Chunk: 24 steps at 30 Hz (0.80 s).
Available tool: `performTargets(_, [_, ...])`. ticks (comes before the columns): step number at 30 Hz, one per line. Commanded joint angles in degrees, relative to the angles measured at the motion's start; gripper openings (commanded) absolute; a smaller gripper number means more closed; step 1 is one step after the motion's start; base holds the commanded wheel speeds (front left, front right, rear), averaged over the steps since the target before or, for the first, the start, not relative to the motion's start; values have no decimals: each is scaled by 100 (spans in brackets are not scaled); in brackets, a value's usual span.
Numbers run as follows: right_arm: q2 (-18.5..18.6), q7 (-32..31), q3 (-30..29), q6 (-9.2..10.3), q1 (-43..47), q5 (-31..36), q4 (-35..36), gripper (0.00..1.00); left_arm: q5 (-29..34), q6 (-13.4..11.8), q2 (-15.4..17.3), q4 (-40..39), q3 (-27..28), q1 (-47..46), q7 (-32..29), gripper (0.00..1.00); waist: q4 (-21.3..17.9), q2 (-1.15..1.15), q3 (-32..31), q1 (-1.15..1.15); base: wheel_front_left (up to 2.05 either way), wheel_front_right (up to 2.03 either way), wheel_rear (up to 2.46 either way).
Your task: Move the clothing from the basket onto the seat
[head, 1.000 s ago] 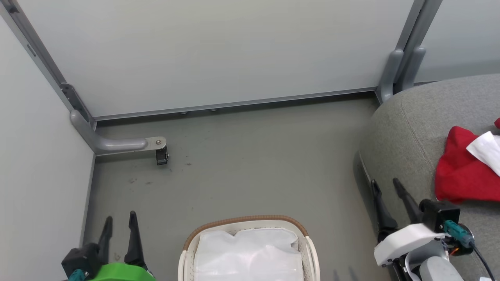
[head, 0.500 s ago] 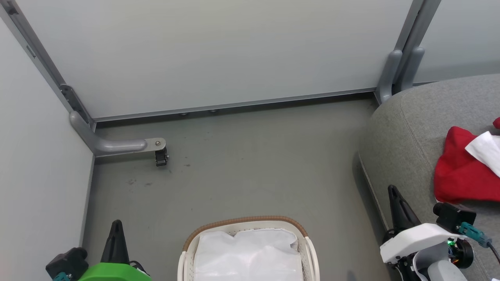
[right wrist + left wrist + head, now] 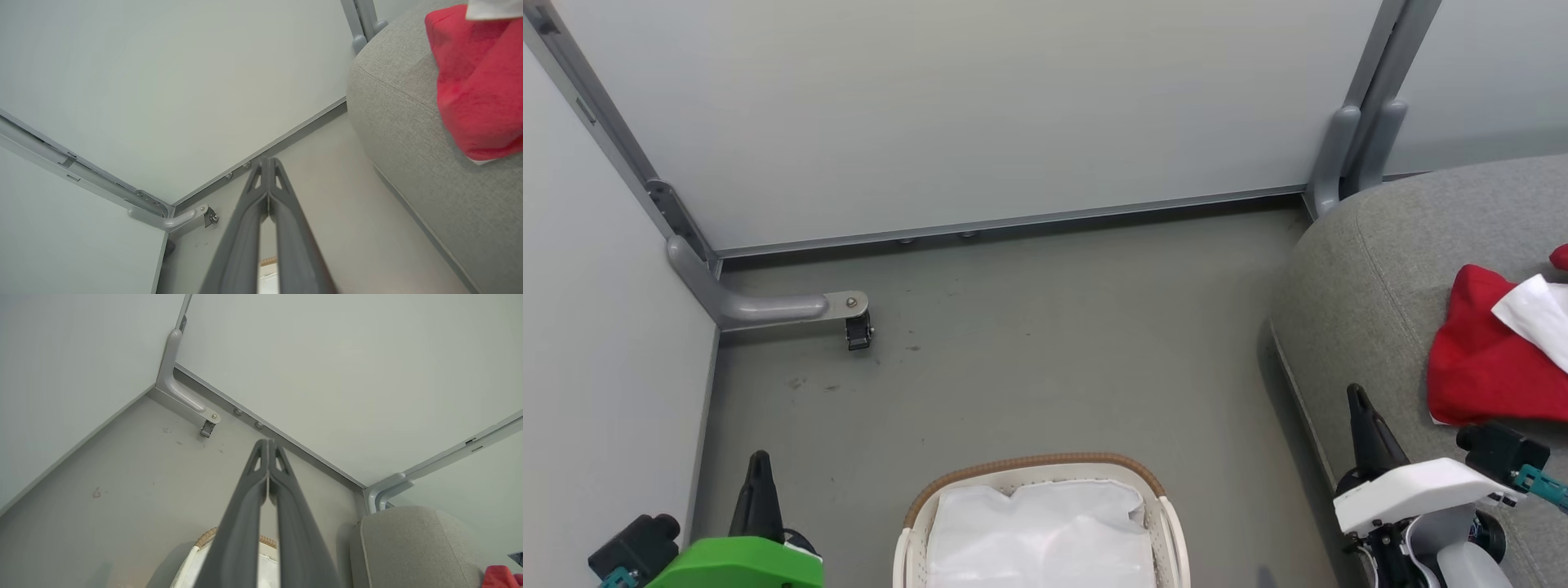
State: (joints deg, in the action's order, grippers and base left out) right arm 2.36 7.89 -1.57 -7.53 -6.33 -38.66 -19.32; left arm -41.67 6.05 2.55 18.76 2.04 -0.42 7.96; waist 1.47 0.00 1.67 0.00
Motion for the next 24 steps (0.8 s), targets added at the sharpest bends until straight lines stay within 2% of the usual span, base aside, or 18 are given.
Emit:
performTargets(1, [35,-46,-38,2,-41,-219,107,0,-206,19,28,-99,46,-177,-52,0,-2,0,-2,0,0,0,0])
performTargets(24, [47,-506,-191,3,-25,-1898,255,0,-1794,62,35,-226,181,-334,-510,0,-37,0,-37,0,0,0,0])
